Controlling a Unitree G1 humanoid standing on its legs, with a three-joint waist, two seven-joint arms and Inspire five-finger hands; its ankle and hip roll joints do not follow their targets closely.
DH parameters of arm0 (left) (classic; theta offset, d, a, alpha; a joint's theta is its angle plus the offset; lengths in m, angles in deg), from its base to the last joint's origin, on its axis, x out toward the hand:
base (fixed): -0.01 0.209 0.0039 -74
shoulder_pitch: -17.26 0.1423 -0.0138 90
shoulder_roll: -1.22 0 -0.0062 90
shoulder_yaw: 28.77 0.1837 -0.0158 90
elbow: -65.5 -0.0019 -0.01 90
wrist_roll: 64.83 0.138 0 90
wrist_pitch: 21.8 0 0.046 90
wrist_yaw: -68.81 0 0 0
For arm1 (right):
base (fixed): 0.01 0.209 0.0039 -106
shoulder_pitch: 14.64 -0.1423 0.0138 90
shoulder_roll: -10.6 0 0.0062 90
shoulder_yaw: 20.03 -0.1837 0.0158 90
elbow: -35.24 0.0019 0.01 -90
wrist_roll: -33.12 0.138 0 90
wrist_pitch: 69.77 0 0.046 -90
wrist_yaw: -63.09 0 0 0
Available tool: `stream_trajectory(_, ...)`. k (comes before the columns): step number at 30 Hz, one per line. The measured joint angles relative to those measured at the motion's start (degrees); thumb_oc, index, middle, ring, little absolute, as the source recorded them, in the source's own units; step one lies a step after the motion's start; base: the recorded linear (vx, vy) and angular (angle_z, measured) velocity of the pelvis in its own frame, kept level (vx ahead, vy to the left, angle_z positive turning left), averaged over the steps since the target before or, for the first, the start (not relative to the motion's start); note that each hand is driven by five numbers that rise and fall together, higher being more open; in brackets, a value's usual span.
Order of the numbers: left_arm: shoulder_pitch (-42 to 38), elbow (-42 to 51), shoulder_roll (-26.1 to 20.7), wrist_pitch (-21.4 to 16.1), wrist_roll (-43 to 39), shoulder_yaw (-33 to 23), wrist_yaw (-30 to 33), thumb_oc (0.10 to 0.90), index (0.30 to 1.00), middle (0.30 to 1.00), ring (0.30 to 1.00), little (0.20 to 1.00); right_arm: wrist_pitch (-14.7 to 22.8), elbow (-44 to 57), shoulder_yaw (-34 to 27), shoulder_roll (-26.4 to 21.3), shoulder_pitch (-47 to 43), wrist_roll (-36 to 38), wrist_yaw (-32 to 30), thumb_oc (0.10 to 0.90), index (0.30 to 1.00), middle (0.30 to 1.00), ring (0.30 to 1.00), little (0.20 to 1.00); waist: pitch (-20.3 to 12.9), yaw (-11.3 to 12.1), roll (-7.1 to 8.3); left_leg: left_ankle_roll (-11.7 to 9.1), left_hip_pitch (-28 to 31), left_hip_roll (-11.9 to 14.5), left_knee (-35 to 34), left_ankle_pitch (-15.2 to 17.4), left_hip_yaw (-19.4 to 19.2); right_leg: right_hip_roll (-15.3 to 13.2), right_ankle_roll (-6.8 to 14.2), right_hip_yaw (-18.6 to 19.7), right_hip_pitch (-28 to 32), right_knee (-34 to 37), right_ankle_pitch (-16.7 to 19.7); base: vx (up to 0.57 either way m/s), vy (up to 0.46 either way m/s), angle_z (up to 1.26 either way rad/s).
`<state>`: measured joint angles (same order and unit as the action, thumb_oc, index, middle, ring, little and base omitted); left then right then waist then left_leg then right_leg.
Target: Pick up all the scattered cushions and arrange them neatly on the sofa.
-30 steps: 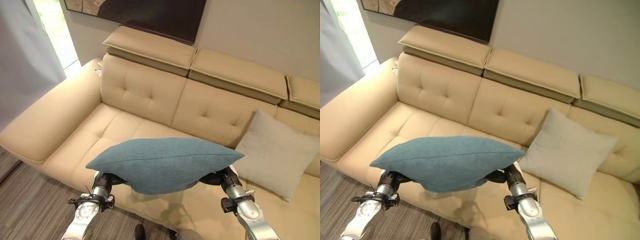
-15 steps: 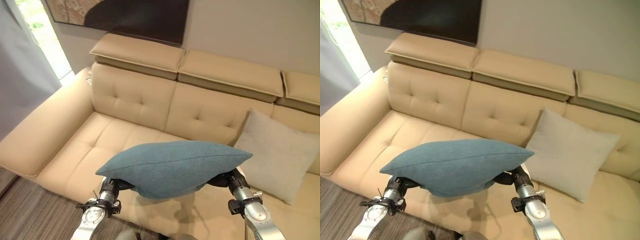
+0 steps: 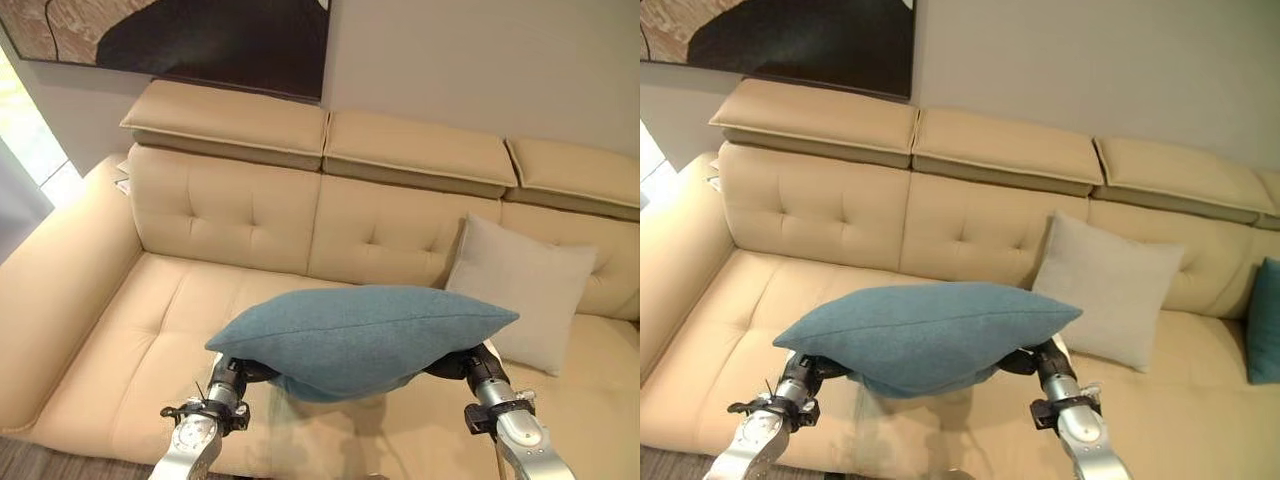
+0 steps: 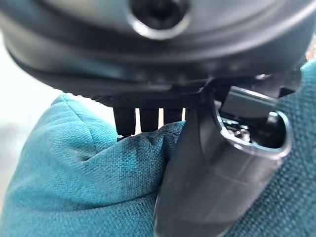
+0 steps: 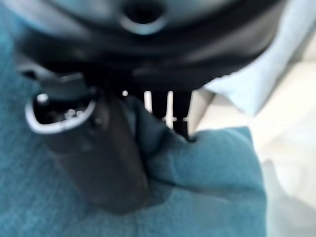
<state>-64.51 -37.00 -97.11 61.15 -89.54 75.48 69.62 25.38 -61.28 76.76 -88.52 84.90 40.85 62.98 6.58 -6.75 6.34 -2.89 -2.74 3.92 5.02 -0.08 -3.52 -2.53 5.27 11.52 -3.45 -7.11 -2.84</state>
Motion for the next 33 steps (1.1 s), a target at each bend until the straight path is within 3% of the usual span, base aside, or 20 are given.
stream_trajectory(1, 0.28, -0.03, -0.56, 0.0, 0.0, -1.13, 0.07, 0.4, 0.3, 0.3, 0.3, 0.3, -0.53, 0.05, 0.99, 0.91, -1.01, -0.18, -0.07, 0.4, 0.3, 0.3, 0.3, 0.3, 0.01, 0.76, -0.2, 1.48, -0.4, 0.05, 0.86, 1.08, -1.93, -1.4, 1.86, 0.02, -0.43, -0.43, 0.83, 0.0, 0.15, -0.78)
stream_trajectory(4, 0.68, -0.09, -1.36, -0.05, 0.01, -3.53, 0.12, 0.4, 0.3, 0.3, 0.3, 0.3, -0.59, 0.01, 2.9, 1.73, -1.45, -0.22, 0.35, 0.4, 0.3, 0.3, 0.3, 0.3, -0.18, 3.14, 0.58, 2.69, 1.9, -1.25, -1.34, 1.25, -8.1, -2.98, 3.13, -1.36, -3.12, -1.28, 3.25, 0.02, 0.159, -1.08)
stream_trajectory(6, 0.81, -0.12, -1.52, -0.05, 0.03, -4.52, 0.43, 0.4, 0.3, 0.3, 0.3, 0.3, -0.62, 0.02, 3.92, 2.41, -1.32, -0.22, 0.66, 0.4, 0.3, 0.3, 0.3, 0.3, -0.52, 2.98, 1.15, 3.24, 2.29, -2.52, -2.56, 1.73, -8.75, -4.35, 3.79, -7.58, -5.03, -2.89, 2.98, 0.1, 0.13, -0.45)
stream_trajectory(8, 0.86, -0.11, -1.53, -0.05, 0.05, -4.69, 0.78, 0.4, 0.3, 0.3, 0.3, 0.3, -0.64, -0.09, 3.96, 2.42, -1.3, -0.23, 0.86, 0.4, 0.3, 0.3, 0.3, 0.3, -0.25, 2.69, 0.69, 3.66, 2.43, -2.86, -3.46, 1.42, -8.55, -3.45, 3.89, -9.88, -5.78, -3.11, 2.59, 0.07, 0.076, -0.16)
stream_trajectory(9, 0.94, -0.11, -1.39, -0.04, 0.05, -4.73, 1.06, 0.4, 0.3, 0.3, 0.3, 0.3, -0.64, -0.06, 3.92, 2.41, -1.3, -0.23, 0.92, 0.4, 0.3, 0.3, 0.3, 0.3, -0.54, 2.76, 1.13, 3.74, 2.42, -2.75, -3.85, 1.01, -8.42, -2.85, 2.96, -11.43, -6.15, -2.58, 2.51, 0.05, -0.001, 0.08)
stream_trajectory(10, 1.08, -0.1, -1.47, -0.04, 0.08, -4.39, 1.11, 0.4, 0.3, 0.3, 0.3, 0.3, -0.67, -0.1, 3.66, 2.1, -1.27, -0.23, 0.84, 0.4, 0.3, 0.3, 0.3, 0.3, -0.35, 2.57, 0.74, 2.99, 2.4, -2.82, -4.16, 0.27, -8.25, -2.97, 0.67, -13.21, -5.38, -1.29, 3.36, 0.11, -0.062, 0.1)
stream_trajectory(11, 1.23, -0.07, -1.22, -0.04, 0.08, -4.2, 1.1, 0.4, 0.3, 0.3, 0.3, 0.3, -0.68, -0.09, 3.46, 1.81, -1.26, -0.23, 0.83, 0.4, 0.3, 0.3, 0.3, 0.3, -0.44, 2.92, 0.61, 2.93, 2.51, -2.73, -4.45, -0.17, -8.24, -3.45, -0.33, -15.54, -4.83, -0.07, 3.86, 0.14, -0.111, 0.25)
stream_trajectory(13, 1.4, -0.09, 0.27, -0.04, 0.12, -4.04, 1.18, 0.4, 0.3, 0.3, 0.3, 0.3, -0.67, -0.1, 2.9, 1.34, -0.87, -0.22, 0.8, 0.4, 0.3, 0.3, 0.3, 0.3, -0.28, 2.57, -0.29, 2.44, 1.79, -2.09, -3.76, -0.59, -5.95, -2.0, -0.95, -15.08, -2.43, 3.32, 5.08, 0.11, -0.094, 0.33)
stream_trajectory(18, 2.27, -0.04, 1.77, -0.04, 0.08, -3.07, 1.15, 0.4, 0.3, 0.3, 0.3, 0.3, -0.67, -0.51, 1.67, 0.9, -1.24, -0.22, 0.18, 0.4, 0.3, 0.3, 0.3, 0.3, -0.05, 3.12, -2.47, 0.48, 0.48, -0.33, -3.3, -1.85, -2.32, 0.16, -2.27, -18.34, -0.59, 6.25, 5.51, 0.0, -0.086, 0.37)
stream_trajectory(19, 0.86, -0.05, 1.54, -0.01, 0.09, -2.62, 1.15, 0.4, 0.3, 0.3, 0.3, 0.3, -0.67, -0.58, 1.32, 0.83, -1.37, -0.18, -0.23, 0.4, 0.3, 0.3, 0.3, 0.3, 0.24, 2.86, -1.55, -0.43, -4.96, -0.76, 4.13, -1.83, -0.39, -1.24, -3.51, -19.52, -1.65, 5.79, 5.48, -0.03, -0.033, 0.52)
stream_trajectory(20, 0.55, -0.05, 1.78, -0.03, 0.09, -2.63, 1.16, 0.4, 0.3, 0.3, 0.3, 0.3, -0.66, -0.85, 1.24, 0.57, -1.78, -0.16, -0.29, 0.4, 0.3, 0.3, 0.3, 0.3, 0.43, 3.54, -1.77, -1.29, -7.2, -0.85, 7.1, -2.44, 0.62, -0.87, -3.52, -19.9, -1.95, 5.69, 5.46, 0.01, -0.013, 0.41)
stream_trajectory(21, 0.36, -0.05, 2.26, -0.02, 0.09, -2.55, 1.16, 0.4, 0.3, 0.3, 0.3, 0.3, -0.66, -1.13, 1.2, 0.36, -2.03, -0.13, -0.36, 0.4, 0.3, 0.3, 0.3, 0.3, 0.5, 3.58, -1.78, -1.6, -8.22, -0.87, 8.61, -2.65, 1.24, -1.26, -3.6, -20.05, -2.03, 5.92, 5.36, 0.08, 0.043, 0.24)
stream_trajectory(22, 0.29, -0.09, 2.19, -0.02, 0.1, -2.46, 1.15, 0.4, 0.3, 0.3, 0.3, 0.3, -0.66, -1.72, 1.17, 0.18, -2.38, -0.11, -0.46, 0.4, 0.3, 0.3, 0.3, 0.3, 0.83, 3.73, -1.29, -2.62, -8.71, -0.76, 8.18, -3.29, 1.84, -1.96, -5.15, -20.93, -0.94, 7.79, 5.83, 0.06, 0.044, 0.23)
stream_trajectory(24, 0.26, -0.04, 2.53, -0.04, 0.09, -2.38, 1.1, 0.4, 0.3, 0.3, 0.3, 0.3, -0.65, -1.77, 0.98, 0.18, -2.5, -0.1, -0.94, 0.4, 0.3, 0.3, 0.3, 0.3, 1.06, 3.67, -1.1, -2.02, -8.7, 0.85, 8.54, -2.55, 1.26, -2.01, -6.09, -21.83, -0.04, 10.04, 6.12, 0.09, 0.066, 0.24)
stream_trajectory(25, 0.17, -0.03, 2.58, -0.04, 0.09, -2.06, 1.11, 0.4, 0.3, 0.3, 0.3, 0.3, -0.63, -1.79, 0.84, 0.05, -2.59, -0.1, -1.21, 0.4, 0.3, 0.3, 0.3, 0.3, 1.41, 3.01, -1.26, -2.04, -8.62, 2.64, 7.71, -2.55, 0.8, -1.92, -6.12, -22.17, 0.1, 10.26, 6.05, 0.14, 0.125, 0.19)
stream_trajectory(28, -0.22, 0.15, 2.76, -0.04, 0.09, -0.97, 1.1, 0.4, 0.3, 0.3, 0.3, 0.3, -0.63, -1.85, -0.22, -0.35, -2.63, -0.12, -1.45, 0.4, 0.3, 0.3, 0.3, 0.3, 2.09, 2.52, -1.87, -2.17, -6.24, 4.1, 0.4, -3.15, 0.79, -1.59, -5.28, -22.07, -0.51, 10.48, 6.56, 0.1, 0.118, 0.02)
stream_trajectory(30, -0.2, 0.3, 3.91, -0.04, 0.1, -0.27, 1.07, 0.4, 0.3, 0.3, 0.3, 0.3, -0.63, -1.89, -1.06, -1.49, -2.72, -0.14, -1.51, 0.4, 0.3, 0.3, 0.3, 0.3, 3.06, 2.04, -4.12, -2.42, -4.17, 4.38, -1.17, -4.71, 0.05, -0.52, -4.35, -21.67, -0.54, 10.55, 7.02, 0.16, 0.178, -0.21)
stream_trajectory(31, -0.19, 0.41, 3.87, -0.04, 0.11, -0.12, 1.05, 0.4, 0.3, 0.3, 0.3, 0.3, -0.66, -1.91, -1.28, -1.23, -2.75, -0.16, -1.62, 0.4, 0.3, 0.3, 0.3, 0.3, 3.3, 1.54, -4.75, -2.49, -2.57, 4.46, -3.6, -3.89, -1.69, -0.27, -3.71, -21.1, -0.75, 10.64, 7.47, 0.07, 0.109, -0.32)
stream_trajectory(33, -0.85, 0.53, 3.13, -0.04, 0.11, -0.57, 1.07, 0.4, 0.3, 0.3, 0.3, 0.3, -0.65, -1.88, -0.94, -1.0, -2.71, -0.16, -1.49, 0.4, 0.3, 0.3, 0.3, 0.3, 3.72, 1.51, -3.86, -2.68, -1.97, 3.11, -5.48, -3.66, -2.42, -1.64, -2.15, -19.72, -1.44, 11.43, 8.48, 0.03, 0.067, -0.27)
